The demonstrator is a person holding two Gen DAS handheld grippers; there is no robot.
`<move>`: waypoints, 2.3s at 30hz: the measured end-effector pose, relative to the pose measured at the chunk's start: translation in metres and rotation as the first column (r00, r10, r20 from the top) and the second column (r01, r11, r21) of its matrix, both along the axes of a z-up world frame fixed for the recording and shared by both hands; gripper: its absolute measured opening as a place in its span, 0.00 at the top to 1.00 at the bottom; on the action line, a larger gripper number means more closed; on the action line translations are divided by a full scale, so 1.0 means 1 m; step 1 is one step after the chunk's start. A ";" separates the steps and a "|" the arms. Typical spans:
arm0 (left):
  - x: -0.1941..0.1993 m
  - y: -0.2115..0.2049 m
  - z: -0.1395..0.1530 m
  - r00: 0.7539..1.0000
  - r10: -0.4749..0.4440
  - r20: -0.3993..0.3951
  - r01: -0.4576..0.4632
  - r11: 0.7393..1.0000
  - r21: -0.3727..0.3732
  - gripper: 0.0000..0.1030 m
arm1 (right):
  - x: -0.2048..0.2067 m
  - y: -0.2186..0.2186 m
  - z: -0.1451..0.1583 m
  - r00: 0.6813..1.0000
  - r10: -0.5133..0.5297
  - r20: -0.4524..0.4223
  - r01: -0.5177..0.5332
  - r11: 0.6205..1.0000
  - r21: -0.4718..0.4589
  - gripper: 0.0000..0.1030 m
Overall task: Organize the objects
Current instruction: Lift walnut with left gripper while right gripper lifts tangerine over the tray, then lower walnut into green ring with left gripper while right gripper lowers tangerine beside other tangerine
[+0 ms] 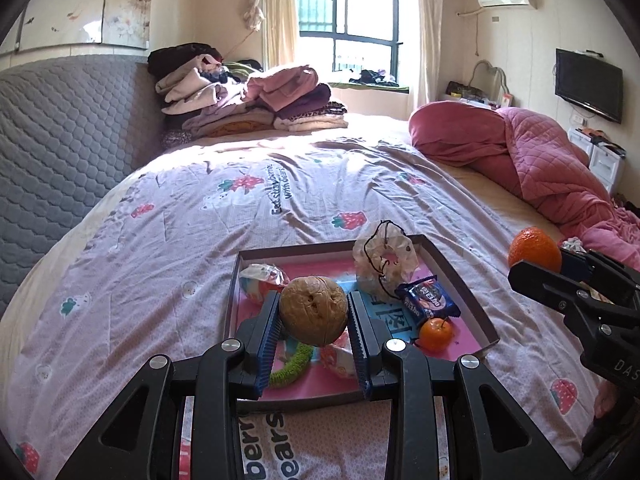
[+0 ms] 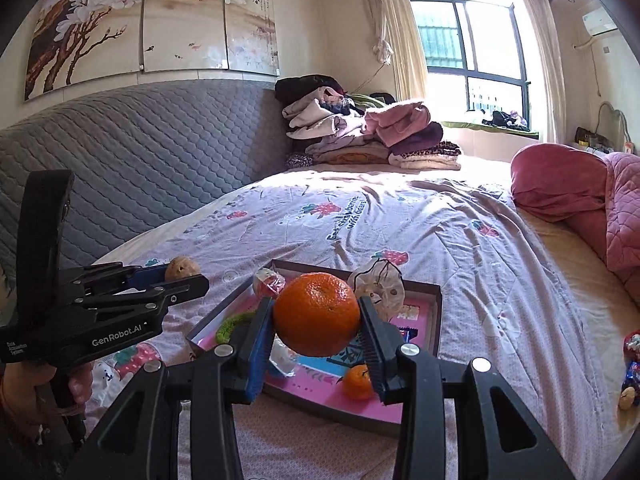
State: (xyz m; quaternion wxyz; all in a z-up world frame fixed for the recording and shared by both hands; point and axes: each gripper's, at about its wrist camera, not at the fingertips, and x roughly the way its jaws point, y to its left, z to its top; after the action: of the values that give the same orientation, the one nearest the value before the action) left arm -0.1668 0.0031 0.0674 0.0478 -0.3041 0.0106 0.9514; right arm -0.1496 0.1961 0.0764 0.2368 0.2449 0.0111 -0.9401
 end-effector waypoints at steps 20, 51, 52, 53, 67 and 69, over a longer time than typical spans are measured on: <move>-0.045 -0.019 -0.035 0.999 0.009 0.033 -0.010 1.000 0.024 0.68 | -0.044 0.016 -0.026 0.996 -0.076 0.039 0.075 0.996 0.043 0.60; -0.065 -0.035 -0.098 0.990 0.027 0.138 -0.030 0.999 0.019 0.68 | -0.065 0.010 -0.089 0.980 -0.105 0.170 0.080 0.985 0.150 0.60; -0.065 -0.035 -0.099 0.990 0.026 0.138 -0.029 0.999 0.019 0.68 | -0.065 0.010 -0.089 0.980 -0.106 0.169 0.080 0.985 0.151 0.60; -0.065 -0.035 -0.099 0.990 0.026 0.139 -0.029 0.999 0.016 0.68 | -0.065 0.010 -0.089 0.980 -0.106 0.169 0.081 0.985 0.151 0.60; -0.064 -0.038 -0.105 0.987 0.029 0.157 -0.034 0.999 0.030 0.68 | -0.066 0.015 -0.097 0.972 -0.133 0.194 0.097 0.978 0.185 0.60; -0.064 -0.037 -0.105 0.987 0.026 0.156 -0.030 0.999 0.027 0.68 | -0.066 0.015 -0.098 0.971 -0.137 0.197 0.098 0.976 0.196 0.60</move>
State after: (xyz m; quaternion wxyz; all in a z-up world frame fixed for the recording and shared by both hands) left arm -0.2306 -0.0335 -0.0375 0.0396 -0.3771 -0.0113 0.9253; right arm -0.2152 0.2112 -0.0219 0.1565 0.3637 0.0585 -0.9164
